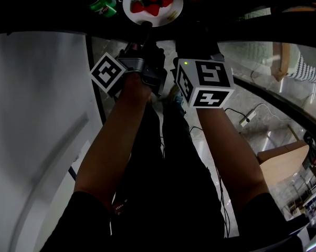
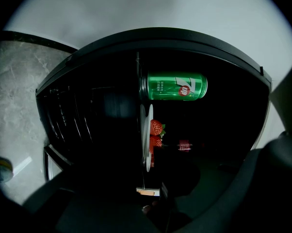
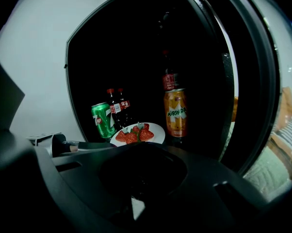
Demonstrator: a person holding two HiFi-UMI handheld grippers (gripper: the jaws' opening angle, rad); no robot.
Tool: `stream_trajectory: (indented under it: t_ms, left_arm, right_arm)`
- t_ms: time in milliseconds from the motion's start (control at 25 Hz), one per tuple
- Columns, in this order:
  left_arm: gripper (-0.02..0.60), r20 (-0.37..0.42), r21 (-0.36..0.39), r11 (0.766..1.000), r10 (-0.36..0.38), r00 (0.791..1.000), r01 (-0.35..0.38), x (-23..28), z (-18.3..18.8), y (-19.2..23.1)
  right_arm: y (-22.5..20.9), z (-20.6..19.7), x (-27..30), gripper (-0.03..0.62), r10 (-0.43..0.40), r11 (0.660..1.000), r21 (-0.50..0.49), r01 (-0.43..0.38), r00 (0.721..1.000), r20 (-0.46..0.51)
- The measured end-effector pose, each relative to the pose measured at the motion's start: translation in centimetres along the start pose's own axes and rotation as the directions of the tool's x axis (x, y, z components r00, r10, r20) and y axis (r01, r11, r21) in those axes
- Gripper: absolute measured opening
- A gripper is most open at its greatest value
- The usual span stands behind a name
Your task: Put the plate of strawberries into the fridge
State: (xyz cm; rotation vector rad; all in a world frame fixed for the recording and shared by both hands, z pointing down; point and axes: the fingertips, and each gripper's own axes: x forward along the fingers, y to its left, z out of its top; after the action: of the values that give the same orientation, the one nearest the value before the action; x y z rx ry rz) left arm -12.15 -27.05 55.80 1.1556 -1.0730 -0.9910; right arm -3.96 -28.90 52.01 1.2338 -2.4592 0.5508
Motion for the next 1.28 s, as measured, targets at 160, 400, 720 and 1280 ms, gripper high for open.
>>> stream_trajectory:
  t_ms: [160, 400, 720, 1280]
  left_arm:
    - [0.058, -0.048, 0.081, 0.997, -0.003, 0.999, 0.007, -0.4, -0.6, -0.5]
    - [0.058, -0.077, 0.592, 0.796, 0.210, 0.975, -0.125, -1.5, -0.9, -0.4]
    - [0.058, 0.051, 0.984, 0.150, 0.294, 0.954, -0.099, -1.0, -1.8, -2.5]
    - [0.058, 0.100, 0.995, -0.020, 0.326, 0.940, -0.099, -0.4, -1.3, -1.6]
  right_arm:
    - [0.1, -0.1, -0.1, 0.005, 0.002, 1.000, 0.000, -0.002, 1.000, 0.002]
    - [0.0, -0.3, 0.1, 0.005, 0.000, 1.000, -0.001, 0.000, 1.000, 0.000]
    - [0.0, -0.5, 0.3, 0.005, 0.002, 1.000, -0.002, -0.002, 1.000, -0.006]
    - [-0.4, -0.7, 1.0, 0.005, 0.007, 1.000, 0.005, -0.007, 1.000, -0.015]
